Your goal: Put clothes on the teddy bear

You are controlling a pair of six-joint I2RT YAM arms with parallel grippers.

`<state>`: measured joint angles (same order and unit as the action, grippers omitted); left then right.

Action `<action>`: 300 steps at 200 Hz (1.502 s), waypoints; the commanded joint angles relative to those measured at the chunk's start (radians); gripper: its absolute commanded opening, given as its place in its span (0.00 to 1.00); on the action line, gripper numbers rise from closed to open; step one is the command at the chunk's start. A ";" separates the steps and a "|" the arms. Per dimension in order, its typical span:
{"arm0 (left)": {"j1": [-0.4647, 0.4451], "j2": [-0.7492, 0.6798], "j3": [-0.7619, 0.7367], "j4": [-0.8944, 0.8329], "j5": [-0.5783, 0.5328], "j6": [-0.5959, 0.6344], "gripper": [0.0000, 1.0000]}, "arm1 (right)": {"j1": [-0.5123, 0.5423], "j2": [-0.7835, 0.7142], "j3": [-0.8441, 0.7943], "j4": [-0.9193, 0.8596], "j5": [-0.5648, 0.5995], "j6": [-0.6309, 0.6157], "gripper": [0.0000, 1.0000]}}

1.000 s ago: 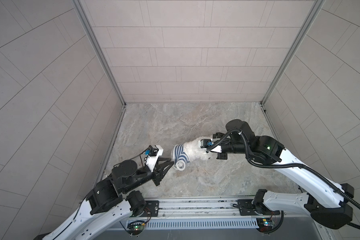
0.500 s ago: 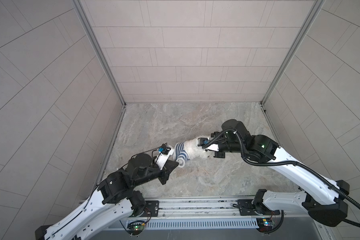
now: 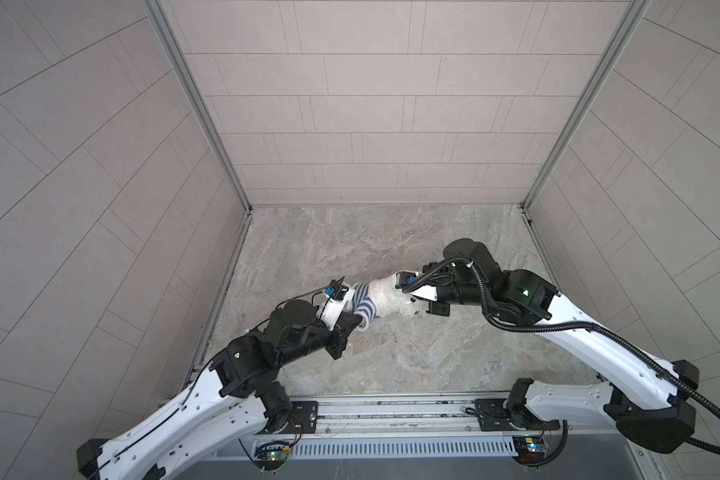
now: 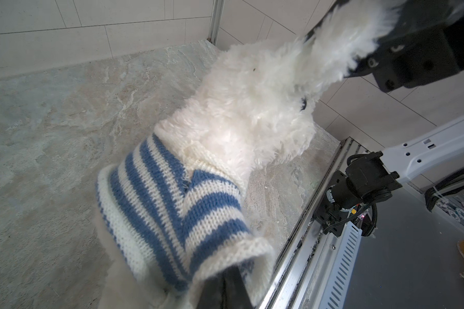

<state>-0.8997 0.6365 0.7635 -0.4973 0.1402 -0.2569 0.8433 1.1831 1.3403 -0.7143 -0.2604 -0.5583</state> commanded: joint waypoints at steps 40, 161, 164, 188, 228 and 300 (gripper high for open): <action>-0.005 0.024 0.016 0.026 -0.121 -0.009 0.17 | -0.001 0.001 0.023 0.026 0.033 0.059 0.00; -0.005 0.118 -0.005 0.137 -0.225 0.033 0.35 | -0.001 -0.020 -0.005 0.067 -0.069 0.083 0.00; -0.004 0.118 -0.008 0.142 -0.226 0.032 0.35 | 0.000 -0.020 -0.006 0.067 -0.070 0.083 0.00; -0.005 0.128 -0.027 0.183 -0.269 0.044 0.32 | -0.001 -0.020 -0.010 0.078 -0.087 0.088 0.00; -0.004 0.175 -0.046 0.262 -0.336 0.083 0.35 | -0.001 -0.012 -0.008 0.091 -0.122 0.099 0.00; -0.004 0.218 -0.063 0.338 -0.291 0.087 0.00 | -0.001 -0.032 -0.004 0.067 -0.152 0.107 0.00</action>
<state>-0.9020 0.8722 0.7204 -0.2173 -0.1688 -0.1642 0.8337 1.1851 1.3334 -0.6846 -0.3134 -0.4469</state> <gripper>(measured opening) 0.057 0.093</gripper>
